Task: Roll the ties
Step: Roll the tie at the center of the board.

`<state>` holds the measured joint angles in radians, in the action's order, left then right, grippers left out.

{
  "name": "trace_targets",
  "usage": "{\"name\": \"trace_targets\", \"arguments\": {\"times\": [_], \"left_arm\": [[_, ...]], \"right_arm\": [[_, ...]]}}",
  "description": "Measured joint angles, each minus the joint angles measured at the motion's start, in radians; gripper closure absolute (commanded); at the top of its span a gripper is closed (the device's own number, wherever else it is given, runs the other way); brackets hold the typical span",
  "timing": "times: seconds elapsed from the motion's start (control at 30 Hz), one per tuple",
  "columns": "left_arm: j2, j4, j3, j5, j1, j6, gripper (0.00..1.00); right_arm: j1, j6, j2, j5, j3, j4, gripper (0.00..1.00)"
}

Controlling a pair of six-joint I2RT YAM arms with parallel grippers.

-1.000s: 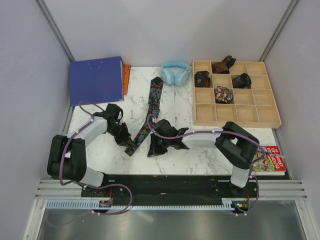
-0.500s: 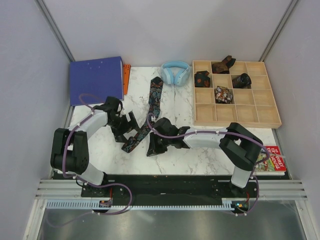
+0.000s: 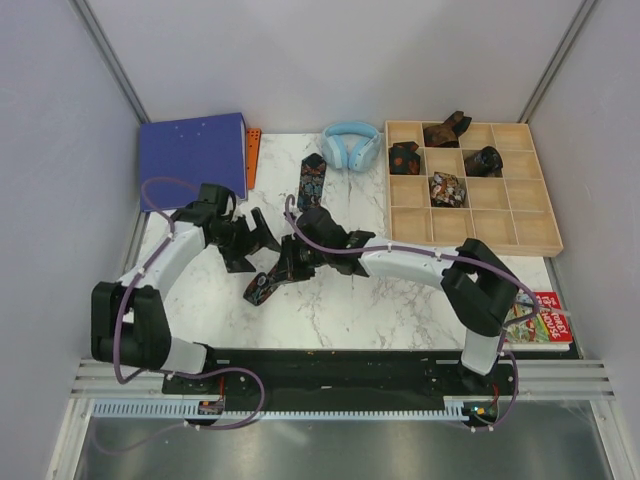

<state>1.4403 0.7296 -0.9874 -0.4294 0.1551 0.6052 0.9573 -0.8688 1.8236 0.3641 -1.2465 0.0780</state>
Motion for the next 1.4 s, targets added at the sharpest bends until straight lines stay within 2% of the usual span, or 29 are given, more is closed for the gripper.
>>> {"name": "trace_targets", "arguments": {"times": [0.17, 0.33, 0.47, 0.63, 0.77, 0.9, 1.17, 1.4], "left_arm": [[-0.144, 0.003, 0.025, 0.014, -0.059, 0.000, 0.01], [-0.353, 0.009, 0.120, 0.069, -0.129, 0.027, 0.04], [-0.505, 0.008, 0.240, 0.101, -0.130, 0.074, 0.06], [-0.665, 0.026, 0.386, 0.138, -0.130, 0.154, 0.14], [-0.786, 0.029, 0.439, 0.165, -0.130, 0.227, 0.18], [-0.832, 0.024, 0.470, 0.169, -0.129, 0.275, 0.19], [-0.816, 0.021, 0.492, 0.191, -0.130, 0.316, 0.19], [-0.804, -0.001, 0.523, 0.193, -0.130, 0.332, 0.23]], "right_arm": [[-0.018, -0.004, 0.016, 0.001, -0.023, 0.005, 0.87], [-0.019, -0.008, 0.066, 0.002, -0.066, 0.011, 0.88], [-0.019, -0.008, 0.125, 0.006, -0.125, 0.024, 0.89], [-0.019, -0.005, 0.187, 0.011, -0.190, 0.038, 0.89], [-0.019, -0.001, 0.227, 0.018, -0.220, 0.044, 0.89], [-0.019, 0.002, 0.260, 0.023, -0.238, 0.052, 0.89], [-0.026, 0.012, 0.301, 0.024, -0.247, 0.058, 0.90], [-0.045, 0.028, 0.319, 0.027, -0.247, 0.058, 0.90]]}}
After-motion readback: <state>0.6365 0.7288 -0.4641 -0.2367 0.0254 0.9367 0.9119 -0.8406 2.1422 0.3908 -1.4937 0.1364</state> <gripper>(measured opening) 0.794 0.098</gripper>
